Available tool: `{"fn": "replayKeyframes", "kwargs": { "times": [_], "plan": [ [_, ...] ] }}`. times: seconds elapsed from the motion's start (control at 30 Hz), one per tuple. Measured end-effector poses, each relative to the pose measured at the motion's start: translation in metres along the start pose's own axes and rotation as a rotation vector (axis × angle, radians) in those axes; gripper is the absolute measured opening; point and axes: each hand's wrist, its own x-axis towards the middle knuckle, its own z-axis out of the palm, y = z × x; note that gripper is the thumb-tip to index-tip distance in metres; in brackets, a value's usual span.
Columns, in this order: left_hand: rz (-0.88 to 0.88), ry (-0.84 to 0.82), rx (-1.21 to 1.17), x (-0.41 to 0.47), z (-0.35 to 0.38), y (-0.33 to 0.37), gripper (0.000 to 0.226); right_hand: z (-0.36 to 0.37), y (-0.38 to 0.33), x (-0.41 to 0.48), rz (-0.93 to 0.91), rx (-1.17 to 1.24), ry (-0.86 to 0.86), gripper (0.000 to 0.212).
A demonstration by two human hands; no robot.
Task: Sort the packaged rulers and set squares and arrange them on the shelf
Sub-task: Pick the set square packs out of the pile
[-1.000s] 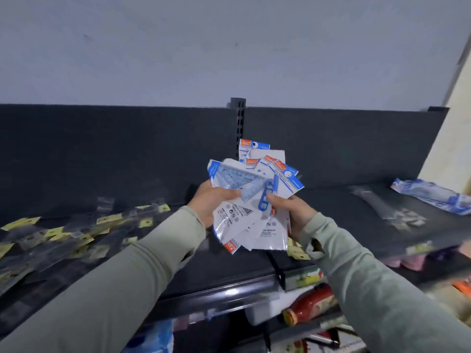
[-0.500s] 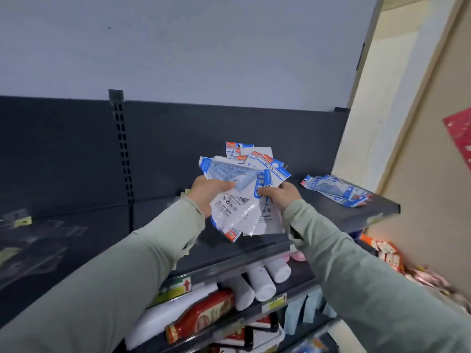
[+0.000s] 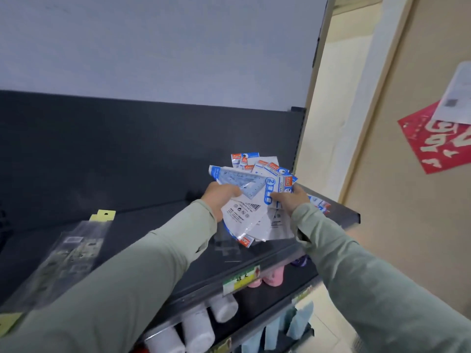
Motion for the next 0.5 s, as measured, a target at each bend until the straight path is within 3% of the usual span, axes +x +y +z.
{"fn": "replayKeyframes", "kwargs": {
  "times": [0.3,0.43,0.5],
  "plan": [
    [-0.059,0.005,-0.003,0.103,0.070,-0.019,0.030,-0.042,0.003,0.097,0.021,-0.082,0.036,0.039],
    [-0.059,0.018,-0.021,0.133,0.093,-0.036,0.064,-0.060,0.020,0.132,0.040,-0.196,0.035,0.040],
    [-0.051,0.049,0.015,0.144,0.102,-0.042,0.069,-0.066,0.028,0.151,0.046,-0.220,0.021,0.045]
  ]
}}
